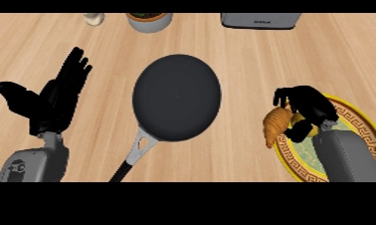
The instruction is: Pick the lemon from the plate and place it in the pan
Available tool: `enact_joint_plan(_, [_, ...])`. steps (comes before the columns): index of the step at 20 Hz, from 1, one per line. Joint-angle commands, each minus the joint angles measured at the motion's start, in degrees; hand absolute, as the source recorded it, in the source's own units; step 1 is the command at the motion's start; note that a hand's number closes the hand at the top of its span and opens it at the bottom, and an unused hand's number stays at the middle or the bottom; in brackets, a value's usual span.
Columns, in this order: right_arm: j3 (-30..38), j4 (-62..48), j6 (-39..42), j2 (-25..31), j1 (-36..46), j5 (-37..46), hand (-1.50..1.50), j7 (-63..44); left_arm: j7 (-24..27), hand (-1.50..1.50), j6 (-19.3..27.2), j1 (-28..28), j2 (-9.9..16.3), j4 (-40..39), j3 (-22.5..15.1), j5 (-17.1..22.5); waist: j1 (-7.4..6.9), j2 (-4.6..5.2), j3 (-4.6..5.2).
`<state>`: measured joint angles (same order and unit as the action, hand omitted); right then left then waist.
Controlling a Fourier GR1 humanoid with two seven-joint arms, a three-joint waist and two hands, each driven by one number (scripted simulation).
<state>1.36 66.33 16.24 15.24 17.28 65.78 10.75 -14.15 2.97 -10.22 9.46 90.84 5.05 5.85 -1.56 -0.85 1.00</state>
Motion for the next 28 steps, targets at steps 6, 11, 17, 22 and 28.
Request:
enact_joint_plan(6, [-2.24,6.09,-9.46,-14.95,12.11,10.41,1.5,-30.24,-0.49,0.0,-1.33,-0.19,-0.07,-0.58,-1.65,-0.23,-3.91,-1.08,0.17])
enact_joint_plan(11, [-6.53,7.83,-10.57,-15.15,21.09,17.56,1.5,-46.72,-0.71,0.0,-2.05,-1.43,-0.56,-0.9,-2.79,-0.08,-6.11,-0.73,0.06])
enact_joint_plan(17, [-11.53,6.19,-8.16,-15.22,31.6,21.23,1.5,-67.59,-1.28,0.0,-2.89,-3.82,-1.57,-1.42,-4.66,-0.03,-9.05,0.52,-0.32])
enact_joint_plan(22, [-15.31,2.68,-6.26,-15.23,39.85,22.42,1.5,-84.59,-0.36,0.0,-2.33,-4.87,-3.18,-2.41,-6.42,-1.2,-9.89,1.52,-0.48])
enact_joint_plan(28, [-19.2,0.58,-7.24,-15.21,43.2,20.7,1.5,-94.77,-0.51,0.0,-1.85,-6.55,-2.76,-3.6,-5.4,-1.29,-8.15,1.41,-0.69])
